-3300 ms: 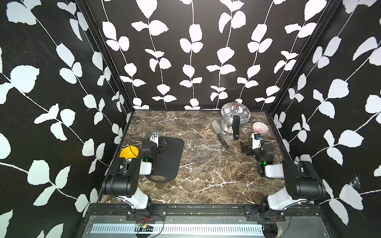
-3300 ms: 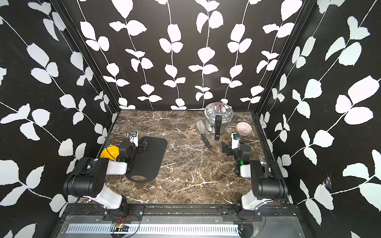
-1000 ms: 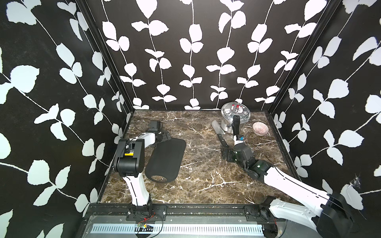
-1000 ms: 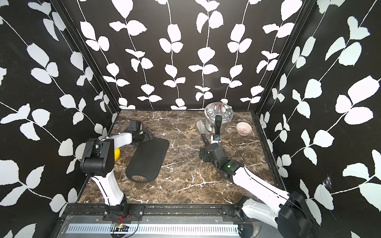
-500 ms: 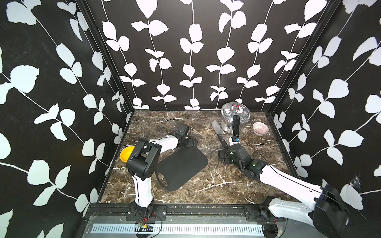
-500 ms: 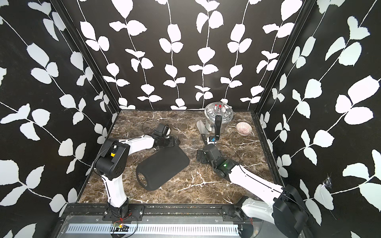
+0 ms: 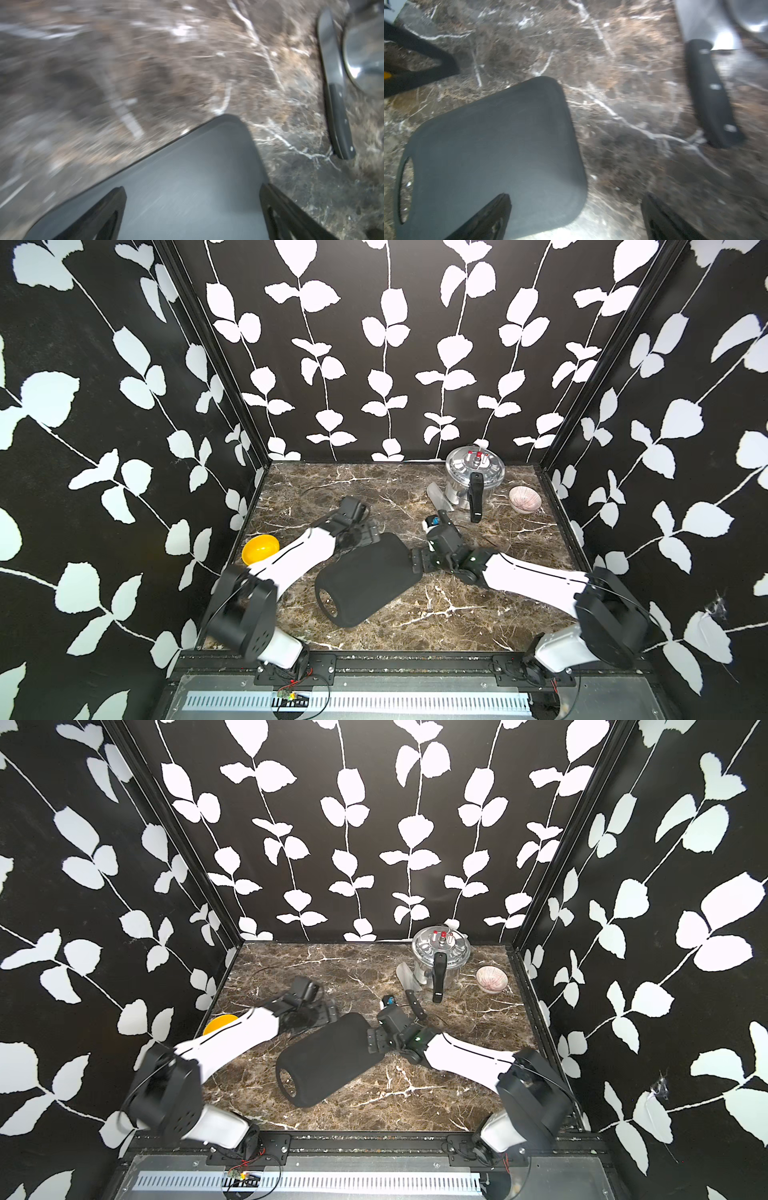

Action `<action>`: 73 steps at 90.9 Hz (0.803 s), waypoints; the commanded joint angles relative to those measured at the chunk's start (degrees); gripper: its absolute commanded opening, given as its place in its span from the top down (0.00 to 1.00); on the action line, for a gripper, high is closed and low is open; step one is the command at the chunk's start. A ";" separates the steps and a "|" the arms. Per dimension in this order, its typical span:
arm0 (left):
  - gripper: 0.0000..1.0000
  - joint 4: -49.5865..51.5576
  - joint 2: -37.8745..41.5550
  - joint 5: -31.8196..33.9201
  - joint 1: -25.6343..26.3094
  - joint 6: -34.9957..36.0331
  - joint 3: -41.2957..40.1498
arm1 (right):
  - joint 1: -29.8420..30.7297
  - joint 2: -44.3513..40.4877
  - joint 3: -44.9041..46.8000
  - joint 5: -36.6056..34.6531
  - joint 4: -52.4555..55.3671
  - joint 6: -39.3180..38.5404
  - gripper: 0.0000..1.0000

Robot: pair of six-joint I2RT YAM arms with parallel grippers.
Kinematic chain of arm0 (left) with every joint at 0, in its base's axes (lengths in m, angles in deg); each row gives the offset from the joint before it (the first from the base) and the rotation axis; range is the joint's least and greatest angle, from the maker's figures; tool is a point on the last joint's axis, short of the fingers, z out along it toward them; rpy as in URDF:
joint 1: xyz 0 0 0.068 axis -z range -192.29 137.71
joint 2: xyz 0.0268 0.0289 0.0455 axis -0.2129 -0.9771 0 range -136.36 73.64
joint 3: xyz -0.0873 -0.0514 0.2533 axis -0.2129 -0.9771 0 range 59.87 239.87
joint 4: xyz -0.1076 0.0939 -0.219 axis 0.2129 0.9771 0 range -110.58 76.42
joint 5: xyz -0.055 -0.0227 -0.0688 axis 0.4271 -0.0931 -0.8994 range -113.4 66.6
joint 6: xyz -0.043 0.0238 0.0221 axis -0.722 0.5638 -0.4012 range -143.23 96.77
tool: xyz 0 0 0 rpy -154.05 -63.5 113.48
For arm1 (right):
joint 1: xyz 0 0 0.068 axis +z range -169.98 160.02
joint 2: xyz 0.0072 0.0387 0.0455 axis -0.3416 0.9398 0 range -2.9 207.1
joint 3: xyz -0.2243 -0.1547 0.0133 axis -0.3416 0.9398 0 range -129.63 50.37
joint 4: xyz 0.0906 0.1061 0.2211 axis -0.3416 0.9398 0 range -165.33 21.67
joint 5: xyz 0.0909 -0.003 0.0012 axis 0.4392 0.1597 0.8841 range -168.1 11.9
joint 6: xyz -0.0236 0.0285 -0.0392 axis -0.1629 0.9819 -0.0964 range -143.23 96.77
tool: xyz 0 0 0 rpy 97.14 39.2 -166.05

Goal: Align the knife with the edge of the cutting board
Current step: Adjust the work surface at the center of the board.

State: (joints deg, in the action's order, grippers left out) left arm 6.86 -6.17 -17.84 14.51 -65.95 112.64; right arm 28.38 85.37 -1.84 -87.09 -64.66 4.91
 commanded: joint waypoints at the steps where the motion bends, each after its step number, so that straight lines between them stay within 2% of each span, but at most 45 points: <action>1: 0.02 11.29 6.11 4.13 -1.38 -8.00 -7.34 | 0.34 2.91 -4.09 4.30 -4.64 -0.59 0.01; 22: 0.02 18.43 22.40 2.93 -1.50 -21.73 -19.40 | 0.33 12.46 -12.11 8.03 -1.58 -1.23 0.01; 34: 0.02 17.11 26.22 0.47 -1.54 -25.75 -24.24 | 0.20 15.51 -13.47 10.50 -1.55 -1.04 0.01; 43: 0.01 13.32 23.99 -1.81 -1.44 -25.03 -25.09 | 0.03 16.96 -13.41 11.47 -1.84 -0.44 0.01; 63: 0.02 5.44 11.74 -7.52 -1.09 -21.98 -23.12 | -0.58 18.84 -12.53 13.58 -1.84 0.89 0.00; 73: 0.02 1.77 8.08 -8.04 -0.53 -20.96 -20.84 | -1.19 18.45 -10.54 13.48 -2.68 1.93 0.01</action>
State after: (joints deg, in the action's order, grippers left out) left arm 17.95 5.48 -21.51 13.38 -88.29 91.53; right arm 27.94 103.73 -13.97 -74.46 -65.09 5.39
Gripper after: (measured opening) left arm 0.986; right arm 0.994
